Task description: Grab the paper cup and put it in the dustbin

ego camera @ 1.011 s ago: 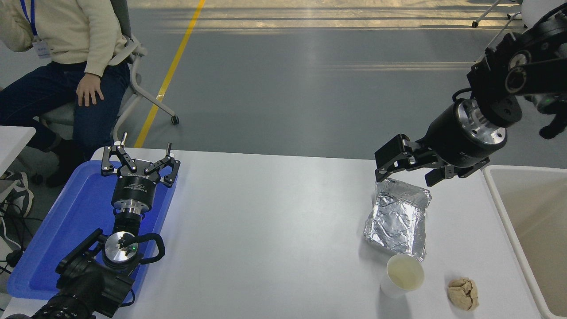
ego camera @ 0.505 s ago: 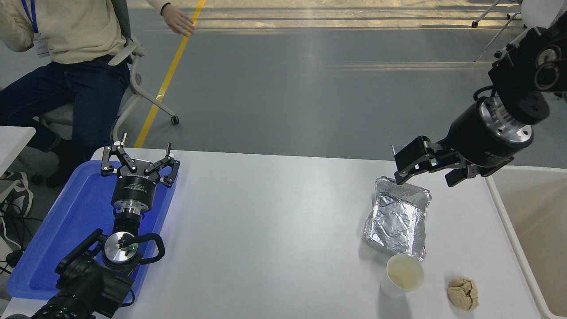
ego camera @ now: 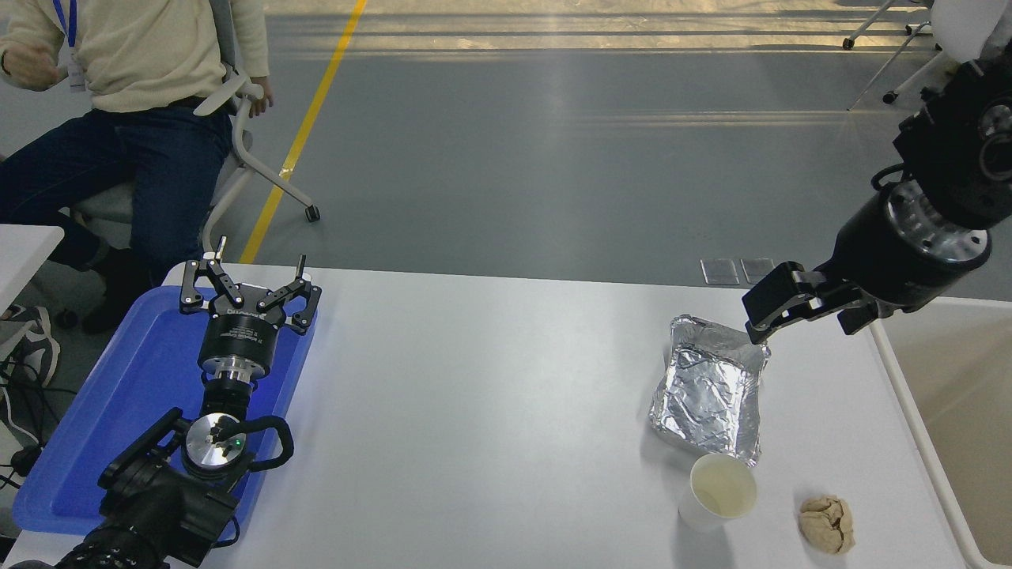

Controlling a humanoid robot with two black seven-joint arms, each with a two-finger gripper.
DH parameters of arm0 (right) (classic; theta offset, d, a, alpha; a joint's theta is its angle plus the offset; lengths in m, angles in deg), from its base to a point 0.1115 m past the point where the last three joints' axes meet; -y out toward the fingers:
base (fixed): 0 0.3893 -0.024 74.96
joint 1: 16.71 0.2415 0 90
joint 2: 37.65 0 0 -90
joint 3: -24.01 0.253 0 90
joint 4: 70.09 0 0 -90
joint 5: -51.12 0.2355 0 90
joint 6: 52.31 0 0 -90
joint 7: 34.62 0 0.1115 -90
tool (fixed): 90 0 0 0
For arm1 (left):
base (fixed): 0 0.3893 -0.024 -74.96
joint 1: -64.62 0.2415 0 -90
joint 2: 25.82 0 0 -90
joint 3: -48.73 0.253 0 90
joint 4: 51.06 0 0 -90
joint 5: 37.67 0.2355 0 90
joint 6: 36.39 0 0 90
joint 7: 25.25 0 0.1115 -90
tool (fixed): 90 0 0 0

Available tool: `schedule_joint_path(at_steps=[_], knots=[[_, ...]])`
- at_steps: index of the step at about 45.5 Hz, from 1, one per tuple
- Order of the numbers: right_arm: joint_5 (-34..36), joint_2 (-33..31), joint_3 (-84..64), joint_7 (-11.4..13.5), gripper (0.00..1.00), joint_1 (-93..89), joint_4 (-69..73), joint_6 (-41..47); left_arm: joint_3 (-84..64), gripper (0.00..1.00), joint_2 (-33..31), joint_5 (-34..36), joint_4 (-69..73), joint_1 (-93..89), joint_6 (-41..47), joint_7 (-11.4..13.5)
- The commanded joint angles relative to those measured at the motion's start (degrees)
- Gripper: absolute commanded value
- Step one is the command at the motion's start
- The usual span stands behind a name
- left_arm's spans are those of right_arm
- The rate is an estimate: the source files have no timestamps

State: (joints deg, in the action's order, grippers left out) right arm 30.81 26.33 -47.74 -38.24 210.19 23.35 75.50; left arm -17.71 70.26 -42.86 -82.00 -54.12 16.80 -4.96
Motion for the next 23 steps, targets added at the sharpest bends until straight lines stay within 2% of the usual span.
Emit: schedule_joint_path(at_steps=[1,23], knots=[[-0.87,-2.81,-2.95,0.01,1.00,0.12,0.43,0.24,0.00,1.00,0.07,0.00,0.00,0.00,-0.02,0.01],[-1.39,-3.16,-5.51,0.10,1.00,-2.43,1.04,-0.64,0.00,1.00,0.07,0.00,0.00,0.00,-0.02,0.01]])
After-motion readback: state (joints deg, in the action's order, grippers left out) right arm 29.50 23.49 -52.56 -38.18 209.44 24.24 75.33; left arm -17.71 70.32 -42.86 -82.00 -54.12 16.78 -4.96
